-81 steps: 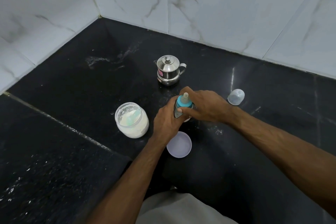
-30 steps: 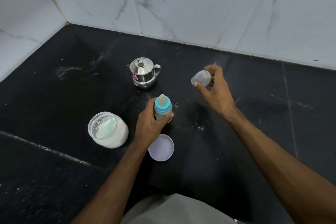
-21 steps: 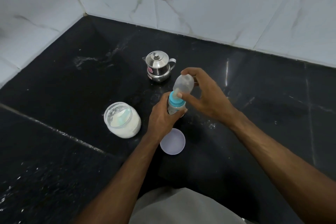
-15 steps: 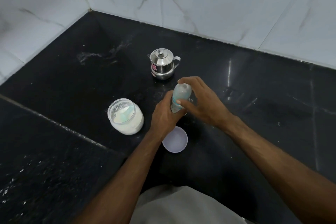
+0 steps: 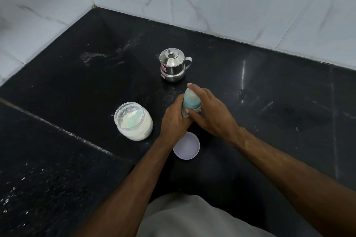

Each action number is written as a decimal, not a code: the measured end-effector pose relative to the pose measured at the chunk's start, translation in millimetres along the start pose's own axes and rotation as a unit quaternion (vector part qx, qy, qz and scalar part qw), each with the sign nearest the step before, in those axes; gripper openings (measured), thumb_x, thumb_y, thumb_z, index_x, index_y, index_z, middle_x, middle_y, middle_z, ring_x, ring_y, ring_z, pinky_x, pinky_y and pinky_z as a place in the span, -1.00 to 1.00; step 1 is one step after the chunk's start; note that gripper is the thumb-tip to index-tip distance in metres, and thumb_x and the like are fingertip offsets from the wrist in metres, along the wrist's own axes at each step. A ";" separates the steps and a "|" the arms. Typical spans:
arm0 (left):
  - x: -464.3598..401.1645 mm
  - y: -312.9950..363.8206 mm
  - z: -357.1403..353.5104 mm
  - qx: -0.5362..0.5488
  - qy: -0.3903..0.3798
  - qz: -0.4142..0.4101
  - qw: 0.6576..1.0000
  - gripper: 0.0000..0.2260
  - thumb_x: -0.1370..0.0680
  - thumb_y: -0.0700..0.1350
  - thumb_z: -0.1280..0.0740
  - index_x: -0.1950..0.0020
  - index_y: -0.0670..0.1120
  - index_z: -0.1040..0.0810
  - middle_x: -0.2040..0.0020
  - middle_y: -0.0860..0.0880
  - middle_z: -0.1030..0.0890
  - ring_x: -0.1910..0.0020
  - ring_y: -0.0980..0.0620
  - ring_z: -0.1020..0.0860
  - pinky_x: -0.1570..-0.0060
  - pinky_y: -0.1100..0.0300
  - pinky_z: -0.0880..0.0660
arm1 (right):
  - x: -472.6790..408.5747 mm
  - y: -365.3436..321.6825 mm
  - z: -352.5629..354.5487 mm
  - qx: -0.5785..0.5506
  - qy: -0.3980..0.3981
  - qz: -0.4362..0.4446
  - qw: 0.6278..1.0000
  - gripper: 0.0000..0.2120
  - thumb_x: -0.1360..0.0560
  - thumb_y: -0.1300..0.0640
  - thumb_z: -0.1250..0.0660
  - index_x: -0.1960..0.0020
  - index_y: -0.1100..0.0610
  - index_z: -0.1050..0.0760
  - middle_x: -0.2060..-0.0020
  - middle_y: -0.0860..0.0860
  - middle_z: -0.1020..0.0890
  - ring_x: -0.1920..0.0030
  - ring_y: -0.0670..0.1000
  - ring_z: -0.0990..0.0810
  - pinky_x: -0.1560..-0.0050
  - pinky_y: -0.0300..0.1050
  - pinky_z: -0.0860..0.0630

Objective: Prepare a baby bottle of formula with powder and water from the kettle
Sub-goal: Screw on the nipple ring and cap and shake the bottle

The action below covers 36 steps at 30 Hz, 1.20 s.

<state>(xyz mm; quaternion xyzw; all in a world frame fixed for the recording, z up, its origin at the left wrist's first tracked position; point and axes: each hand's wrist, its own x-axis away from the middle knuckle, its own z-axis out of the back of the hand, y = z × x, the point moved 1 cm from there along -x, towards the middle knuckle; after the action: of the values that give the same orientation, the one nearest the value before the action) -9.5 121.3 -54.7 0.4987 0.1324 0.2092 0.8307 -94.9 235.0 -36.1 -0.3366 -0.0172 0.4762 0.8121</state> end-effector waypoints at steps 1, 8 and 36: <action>0.4 0.5 0.6 0.001 -0.002 0.000 1.000 -0.52 -0.48 0.02 -0.39 -0.37 0.04 -0.37 -0.20 0.06 -0.58 -0.15 0.13 -0.56 -0.17 0.07 -0.53 | 0.4 -0.2 -1.3 -0.002 -0.001 -0.005 1.000 -0.28 -0.49 -0.02 -0.40 -0.49 -0.10 -0.04 -0.31 0.10 -0.45 -0.17 0.06 -0.54 -0.10 -0.15 -0.50; 0.3 -2.3 -1.1 0.006 0.004 -0.011 1.000 -0.55 -0.51 -0.07 -0.38 -0.37 -0.02 -0.39 -0.20 0.03 -0.58 -0.15 0.13 -0.56 -0.17 0.13 -0.52 | 1.7 -1.6 -5.3 -0.021 0.008 -0.027 0.999 -0.24 -0.47 0.04 -0.44 -0.46 -0.17 -0.02 -0.31 0.12 -0.46 -0.16 0.10 -0.56 -0.08 -0.02 -0.58; 27.3 -33.7 14.9 -0.025 -0.003 -0.029 0.999 -0.46 -0.54 0.04 -0.36 -0.48 0.06 -0.26 -0.37 0.15 -0.47 -0.33 0.28 -0.41 -0.29 0.29 -0.35 | -0.4 4.4 8.0 -0.107 -0.021 -0.079 0.991 -0.12 -0.44 0.03 -0.47 -0.53 -0.18 0.05 -0.40 0.01 -0.41 -0.28 0.00 -0.51 -0.24 0.02 -0.53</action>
<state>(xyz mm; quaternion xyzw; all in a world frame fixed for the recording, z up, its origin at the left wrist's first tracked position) 28.1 108.9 -77.8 0.4745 0.1387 0.1868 0.8489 -101.3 240.4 -32.3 -0.4089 -0.1118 0.4131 0.8060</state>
